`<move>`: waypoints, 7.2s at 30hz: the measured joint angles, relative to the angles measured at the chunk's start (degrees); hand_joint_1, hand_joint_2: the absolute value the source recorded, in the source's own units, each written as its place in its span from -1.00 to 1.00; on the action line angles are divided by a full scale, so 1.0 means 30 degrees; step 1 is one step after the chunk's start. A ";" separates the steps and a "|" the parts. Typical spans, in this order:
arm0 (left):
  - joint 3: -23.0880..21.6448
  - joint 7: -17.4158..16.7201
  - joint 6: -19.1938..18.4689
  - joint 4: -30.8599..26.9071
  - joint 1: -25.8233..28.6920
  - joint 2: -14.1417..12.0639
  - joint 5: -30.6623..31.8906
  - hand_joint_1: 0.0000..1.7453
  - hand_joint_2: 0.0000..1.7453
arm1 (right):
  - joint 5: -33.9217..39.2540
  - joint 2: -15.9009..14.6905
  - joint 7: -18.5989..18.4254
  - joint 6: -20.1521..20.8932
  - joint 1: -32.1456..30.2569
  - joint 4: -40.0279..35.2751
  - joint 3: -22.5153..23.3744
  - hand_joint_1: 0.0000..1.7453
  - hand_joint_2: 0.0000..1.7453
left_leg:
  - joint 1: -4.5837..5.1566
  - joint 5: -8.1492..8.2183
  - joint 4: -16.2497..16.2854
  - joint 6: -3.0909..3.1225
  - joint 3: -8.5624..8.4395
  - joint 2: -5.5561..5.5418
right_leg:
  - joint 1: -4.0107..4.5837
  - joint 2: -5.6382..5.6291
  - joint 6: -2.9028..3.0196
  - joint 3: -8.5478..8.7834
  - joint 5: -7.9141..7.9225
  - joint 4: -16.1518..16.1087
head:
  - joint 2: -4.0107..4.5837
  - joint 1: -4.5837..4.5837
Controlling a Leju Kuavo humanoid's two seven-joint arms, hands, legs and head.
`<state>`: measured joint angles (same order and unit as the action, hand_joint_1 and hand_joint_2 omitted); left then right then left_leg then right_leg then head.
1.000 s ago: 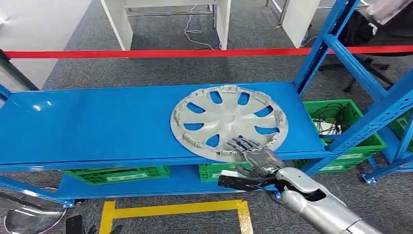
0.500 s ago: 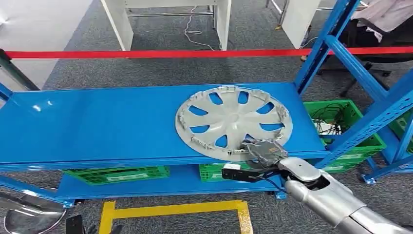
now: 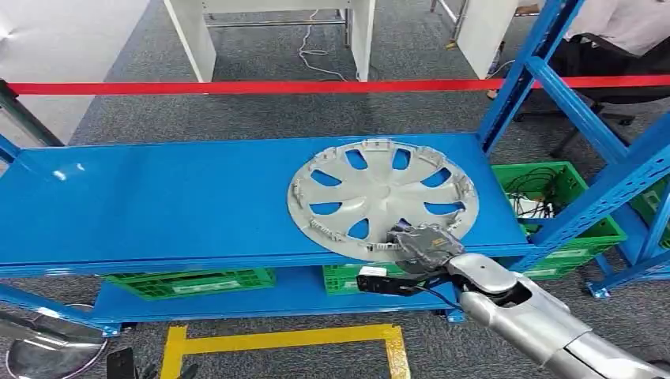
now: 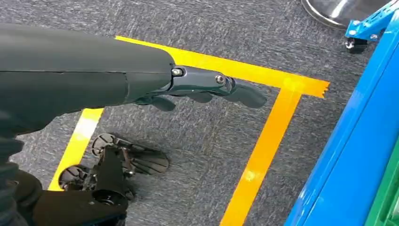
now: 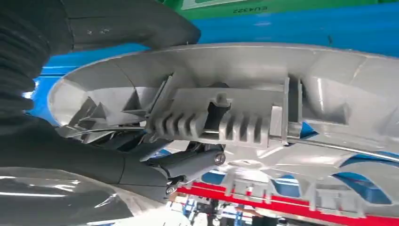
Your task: Take the parts from the cabinet and place them on the table.
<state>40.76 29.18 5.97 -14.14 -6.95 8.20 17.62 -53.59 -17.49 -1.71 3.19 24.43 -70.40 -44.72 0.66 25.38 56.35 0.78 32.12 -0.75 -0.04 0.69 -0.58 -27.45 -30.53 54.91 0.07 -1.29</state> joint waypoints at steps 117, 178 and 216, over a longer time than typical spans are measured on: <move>0.2586 0.2973 -0.0896 -0.0022 0.0351 0.0503 -0.1238 -1.00 1.00 | 1.9117 1.1096 1.3792 1.1132 -1.1450 -0.9093 1.0155 1.00 1.00 | -0.0128 0.0719 0.1033 -0.0700 0.1543 -0.0671 | -0.0174 -0.0597 0.0509 -0.0499 0.0415 0.0177 | 0.0000 0.0285; 0.2368 0.2995 0.0021 0.0036 0.0291 0.0656 0.0743 -1.00 1.00 | 1.8767 1.0710 1.3799 0.9274 -1.1701 -0.9253 0.9201 1.00 1.00 | 0.0090 0.0064 0.1093 -0.0392 0.1409 -0.1103 | -0.0180 -0.0819 0.0591 -0.0775 0.0370 0.0716 | 0.0000 0.0731; 0.2368 0.3198 0.0131 0.0044 0.0454 0.0860 0.0925 -1.00 1.00 | 1.9023 1.0338 1.3792 0.8684 -1.1820 -0.9290 0.8749 1.00 1.00 | -0.0454 0.1145 0.4221 -0.0803 0.2433 0.0188 | -0.0298 0.1082 0.0393 -0.1355 0.0413 0.1105 | 0.0000 0.0722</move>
<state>47.87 38.77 6.36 -14.01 -5.59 10.78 20.39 3.48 13.53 39.67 29.24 -11.03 -98.27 -18.47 -0.71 28.81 69.01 -1.63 39.42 -0.18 -0.93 3.94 0.60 -31.52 -29.29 58.23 0.07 0.88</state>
